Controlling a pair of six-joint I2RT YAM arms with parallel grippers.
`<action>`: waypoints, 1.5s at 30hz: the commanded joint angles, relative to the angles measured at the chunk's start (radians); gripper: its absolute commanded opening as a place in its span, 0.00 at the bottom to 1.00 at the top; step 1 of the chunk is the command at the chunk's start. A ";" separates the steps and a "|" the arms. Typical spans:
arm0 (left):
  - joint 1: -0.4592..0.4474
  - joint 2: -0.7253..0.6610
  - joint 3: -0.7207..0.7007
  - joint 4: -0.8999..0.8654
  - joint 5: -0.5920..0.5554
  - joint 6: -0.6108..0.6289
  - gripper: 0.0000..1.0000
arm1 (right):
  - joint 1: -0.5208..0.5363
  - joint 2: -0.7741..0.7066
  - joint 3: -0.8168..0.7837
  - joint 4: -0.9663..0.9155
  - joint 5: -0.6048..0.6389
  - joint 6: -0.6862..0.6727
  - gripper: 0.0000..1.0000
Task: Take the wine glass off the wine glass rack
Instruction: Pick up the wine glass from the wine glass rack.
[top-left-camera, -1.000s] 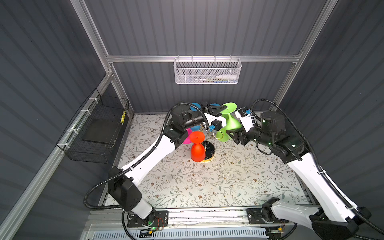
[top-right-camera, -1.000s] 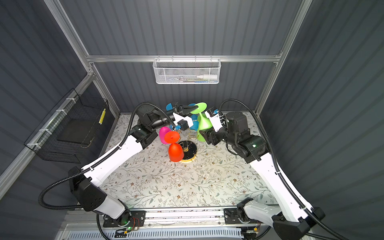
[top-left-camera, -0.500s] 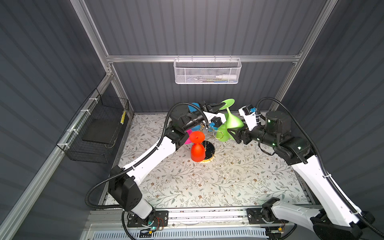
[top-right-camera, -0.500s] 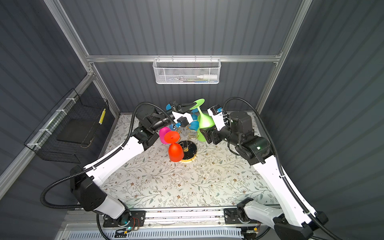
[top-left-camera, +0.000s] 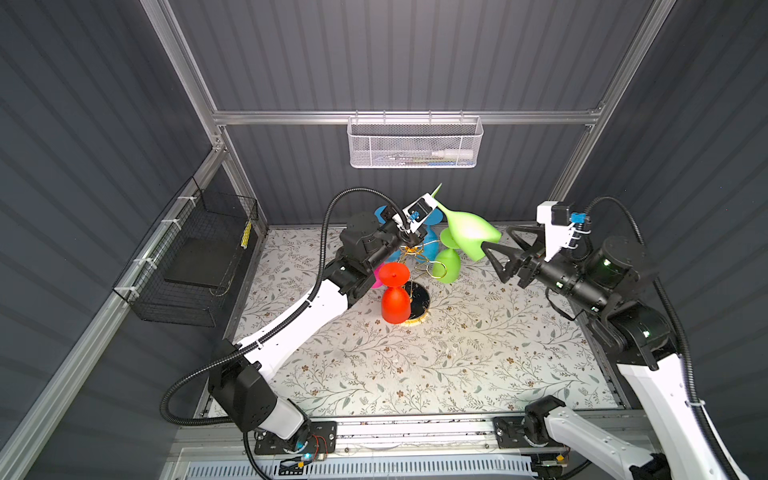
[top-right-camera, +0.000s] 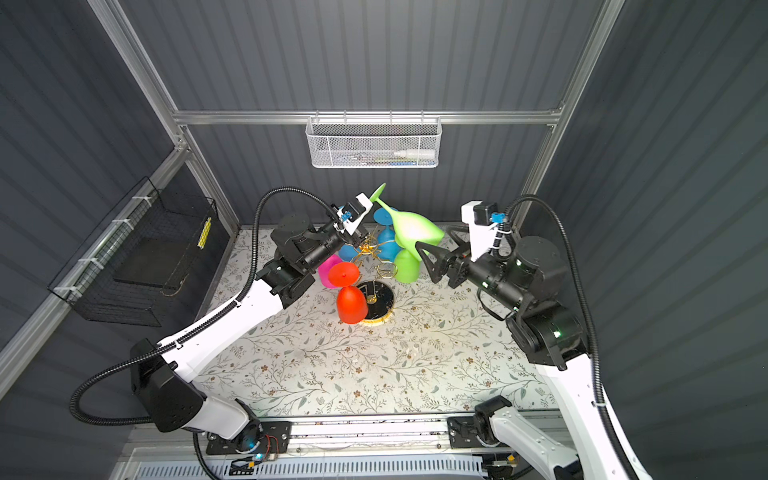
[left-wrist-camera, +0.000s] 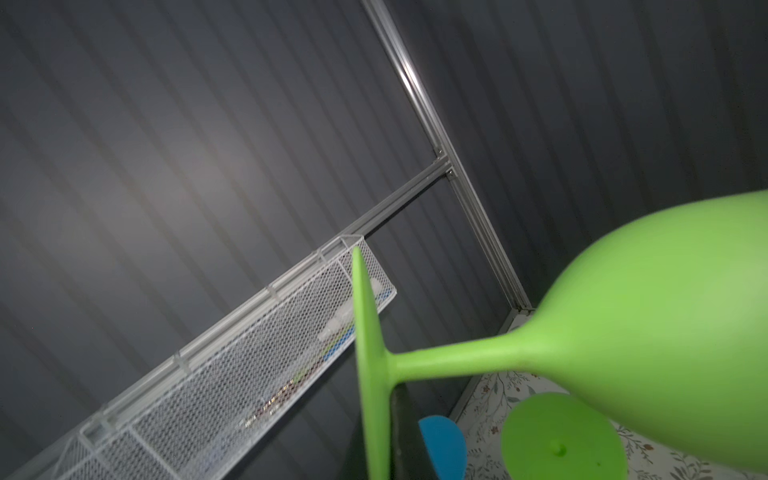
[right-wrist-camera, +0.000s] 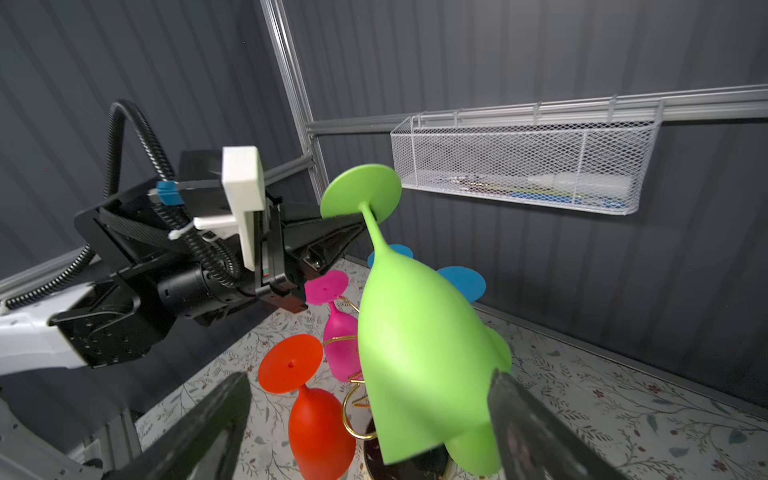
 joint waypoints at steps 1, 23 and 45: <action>0.004 -0.043 0.061 -0.171 -0.154 -0.214 0.00 | -0.058 -0.038 -0.049 0.107 -0.071 0.143 0.89; 0.107 -0.106 0.019 -0.343 0.047 -0.649 0.00 | -0.137 0.006 -0.150 0.086 -0.174 0.363 0.57; 0.113 -0.106 -0.001 -0.354 0.129 -0.655 0.00 | -0.073 0.181 -0.007 0.147 -0.172 0.358 0.46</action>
